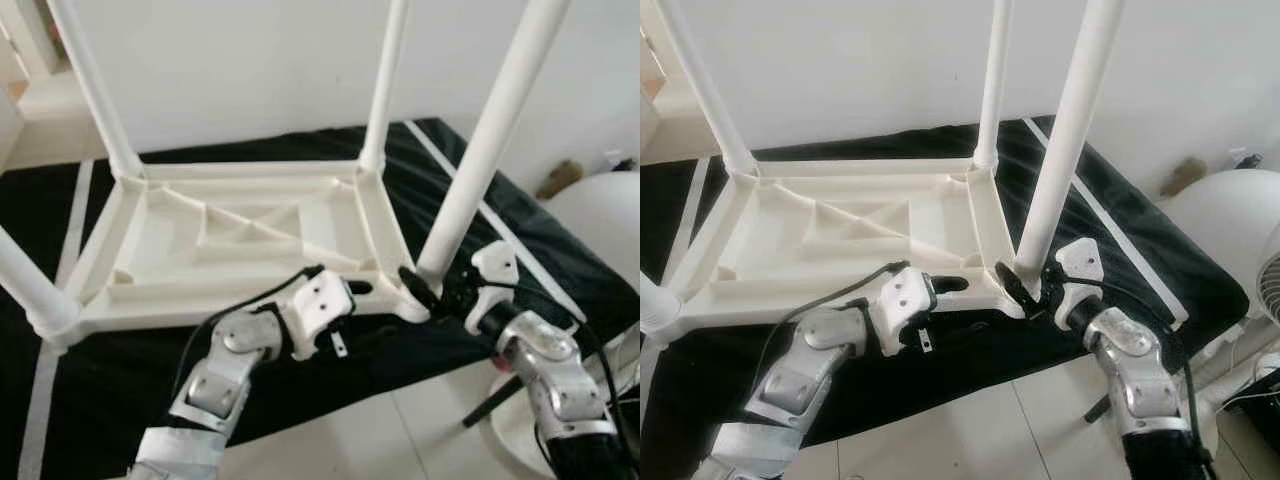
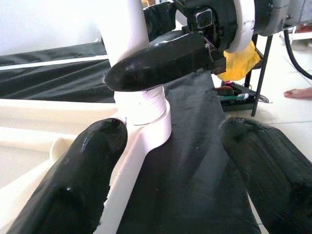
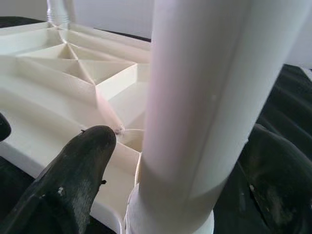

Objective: Building children table

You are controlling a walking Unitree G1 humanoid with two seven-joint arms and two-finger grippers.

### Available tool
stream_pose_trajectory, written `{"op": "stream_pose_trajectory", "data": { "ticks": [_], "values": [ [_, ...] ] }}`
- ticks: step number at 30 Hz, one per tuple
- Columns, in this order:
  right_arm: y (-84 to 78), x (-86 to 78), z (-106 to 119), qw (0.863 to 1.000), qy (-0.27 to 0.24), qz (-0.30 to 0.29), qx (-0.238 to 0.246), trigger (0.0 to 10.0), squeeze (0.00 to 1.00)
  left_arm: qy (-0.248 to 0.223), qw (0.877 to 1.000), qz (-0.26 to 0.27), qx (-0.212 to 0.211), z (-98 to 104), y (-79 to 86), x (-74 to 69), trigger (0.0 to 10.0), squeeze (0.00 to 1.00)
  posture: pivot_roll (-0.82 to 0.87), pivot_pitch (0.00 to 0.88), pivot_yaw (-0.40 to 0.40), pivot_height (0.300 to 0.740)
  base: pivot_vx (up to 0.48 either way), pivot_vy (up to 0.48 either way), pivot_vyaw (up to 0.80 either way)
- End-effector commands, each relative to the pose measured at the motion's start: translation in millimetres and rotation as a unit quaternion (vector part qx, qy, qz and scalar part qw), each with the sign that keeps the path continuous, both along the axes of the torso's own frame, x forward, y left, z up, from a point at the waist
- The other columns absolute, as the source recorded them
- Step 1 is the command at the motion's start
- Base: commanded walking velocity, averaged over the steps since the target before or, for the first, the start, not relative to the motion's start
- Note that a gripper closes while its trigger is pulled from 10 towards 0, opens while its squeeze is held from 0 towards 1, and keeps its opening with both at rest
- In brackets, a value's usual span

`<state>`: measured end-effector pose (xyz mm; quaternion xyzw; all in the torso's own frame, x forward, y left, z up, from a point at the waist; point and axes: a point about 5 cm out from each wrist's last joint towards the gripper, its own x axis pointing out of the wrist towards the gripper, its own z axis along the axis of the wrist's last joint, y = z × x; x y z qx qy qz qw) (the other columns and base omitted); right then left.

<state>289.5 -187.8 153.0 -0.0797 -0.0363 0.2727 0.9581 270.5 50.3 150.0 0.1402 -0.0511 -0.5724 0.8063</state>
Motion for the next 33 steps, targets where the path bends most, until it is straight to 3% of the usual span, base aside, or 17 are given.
{"op": "stream_pose_trajectory", "data": {
  "ticks": [1, 10, 11, 12, 14, 22, 23, 24, 25, 31, 33],
  "values": [
    [0.4, 3.1, -2.2, 1.0, 0.012, 0.014, 0.0, 10.0, 0.0, 0.001, 1.0, 0.024, -0.006, 0.6, 0.8, 1.8, 10.0, 0.0, -0.05, 0.01, -0.036, 0.74, 0.0, 0.0, 0.0],
    [0.6, 16.6, -12.1, 0.997, 0.044, 0.06, -0.033, 10.0, 0.0, -0.002, 1.0, 0.02, -0.004, 2.0, 0.8, -1.0, 10.0, 0.0, -0.02, 0.01, -0.03, 0.74, 0.0, 0.0, 0.0],
    [1.4, 18.1, -12.3, 0.996, 0.046, 0.066, -0.03, 4.8, 0.0, -0.001, 1.0, 0.02, -0.004, 3.7, 2.1, -0.9, 10.0, 0.0, -0.02, 0.014, -0.028, 0.74, 0.0, 0.0, 0.0],
    [1.4, 18.1, -12.3, 0.996, 0.046, 0.066, -0.03, 4.8, 0.0, -0.001, 1.0, 0.02, -0.004, 3.7, 2.1, -0.9, 10.0, 0.0, -0.02, 0.014, -0.028, 0.74, 0.0, 0.0, 0.0],
    [1.9, 20.3, -13.5, 0.996, 0.046, 0.069, -0.03, 0.0, 0.0, -0.001, 1.0, 0.02, -0.003, 5.4, 4.0, 0.1, 10.0, 0.0, -0.02, 0.013, -0.022, 0.74, 0.0, 0.0, 0.0],
    [-2.1, 18.6, -19.2, 0.996, 0.053, 0.062, -0.029, 0.0, 0.0, -0.003, 1.0, 0.021, -0.006, 7.7, 2.6, 1.8, 10.0, 0.0, -0.02, 0.018, -0.022, 0.74, 0.0, 0.0, 0.0],
    [-3.3, 17.1, -20.1, 0.996, 0.054, 0.06, -0.027, 2.2, 0.0, -0.002, 1.0, 0.021, -0.007, 7.8, 2.3, 1.4, 10.0, 0.0, -0.02, 0.018, -0.021, 0.74, 0.0, 0.0, 0.0],
    [-3.9, 16.2, -20.6, 0.996, 0.055, 0.059, -0.025, 2.2, 0.0, -0.002, 1.0, 0.022, -0.007, 7.7, 2.2, 1.1, 10.0, 0.0, -0.02, 0.018, -0.021, 0.74, 0.0, 0.0, 0.0],
    [-4.7, 16.0, -21.3, 0.997, 0.059, 0.051, -0.017, 10.0, 0.0, -0.001, 1.0, 0.022, -0.008, 7.2, 2.5, 0.5, 10.0, 0.0, -0.03, 0.02, -0.02, 0.74, 0.0, 0.0, 0.0],
    [-0.5, 19.0, -25.2, 0.997, 0.068, -0.024, 0.027, 10.0, 0.0, 0.004, 1.0, 0.023, -0.009, 5.1, 3.5, -1.2, 10.0, 0.0, -0.04, 0.025, -0.02, 0.74, 0.0, 0.0, 0.0],
    [-0.5, 19.0, -25.2, 0.997, 0.068, -0.024, 0.027, 10.0, 0.0, 0.004, 1.0, 0.023, -0.009, 5.1, 3.5, -1.2, 10.0, 0.0, -0.04, 0.025, -0.02, 0.74, 0.0, 0.0, 0.0]
  ]
}}
